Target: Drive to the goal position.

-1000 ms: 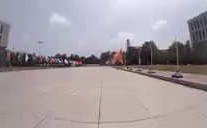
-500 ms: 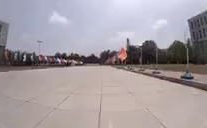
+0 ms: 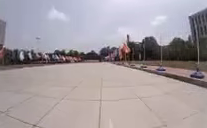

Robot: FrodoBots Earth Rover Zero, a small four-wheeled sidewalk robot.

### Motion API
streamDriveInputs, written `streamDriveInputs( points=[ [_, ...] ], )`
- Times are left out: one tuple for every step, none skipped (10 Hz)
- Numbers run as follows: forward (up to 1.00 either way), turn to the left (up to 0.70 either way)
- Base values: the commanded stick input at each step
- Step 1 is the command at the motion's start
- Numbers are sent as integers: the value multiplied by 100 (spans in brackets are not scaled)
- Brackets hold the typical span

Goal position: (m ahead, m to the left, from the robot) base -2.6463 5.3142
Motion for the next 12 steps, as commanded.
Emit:
streamDriveInputs(
  points=[
    [0, 100],
    [0, 100],
    [0, 100],
    [0, 100],
    [0, 100],
    [0, 100],
    [0, 100],
    [0, 100],
    [0, 100],
    [0, 100],
    [0, 100],
    [0, 100]
  ],
)
